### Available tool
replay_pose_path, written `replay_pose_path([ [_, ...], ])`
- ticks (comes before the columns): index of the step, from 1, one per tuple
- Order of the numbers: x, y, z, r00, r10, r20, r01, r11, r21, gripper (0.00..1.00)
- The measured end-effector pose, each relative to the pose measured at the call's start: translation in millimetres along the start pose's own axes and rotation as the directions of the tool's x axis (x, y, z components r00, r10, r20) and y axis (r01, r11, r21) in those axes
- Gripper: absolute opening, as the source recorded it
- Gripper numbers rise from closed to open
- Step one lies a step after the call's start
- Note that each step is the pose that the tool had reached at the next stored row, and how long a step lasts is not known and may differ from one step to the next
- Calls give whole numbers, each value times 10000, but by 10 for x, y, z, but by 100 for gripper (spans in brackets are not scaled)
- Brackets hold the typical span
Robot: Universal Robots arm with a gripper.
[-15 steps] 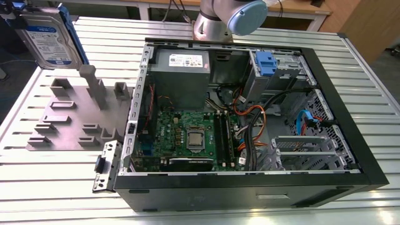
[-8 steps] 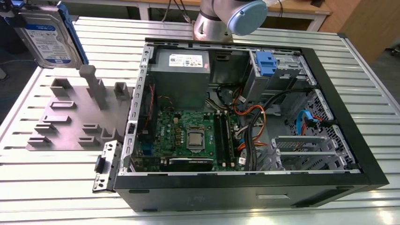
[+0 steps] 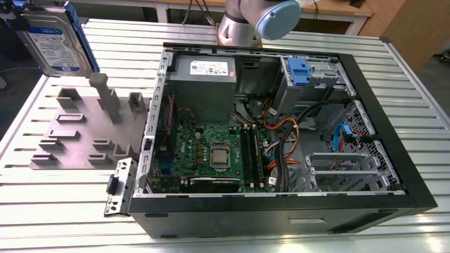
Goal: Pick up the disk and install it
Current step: 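Pick up the disk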
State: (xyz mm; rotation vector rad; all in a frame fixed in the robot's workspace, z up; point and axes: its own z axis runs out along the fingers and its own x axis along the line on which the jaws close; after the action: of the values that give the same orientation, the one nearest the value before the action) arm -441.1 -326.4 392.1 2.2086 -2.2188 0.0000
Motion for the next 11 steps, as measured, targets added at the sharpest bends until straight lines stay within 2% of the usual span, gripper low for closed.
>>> replay_pose_path([
  [4, 0, 0, -23, 10000, 0, -1, 0, 10000, -1, 36],
  [11, 1, 0, -101, 10000, 0, 0, 0, 10000, 0, 36],
])
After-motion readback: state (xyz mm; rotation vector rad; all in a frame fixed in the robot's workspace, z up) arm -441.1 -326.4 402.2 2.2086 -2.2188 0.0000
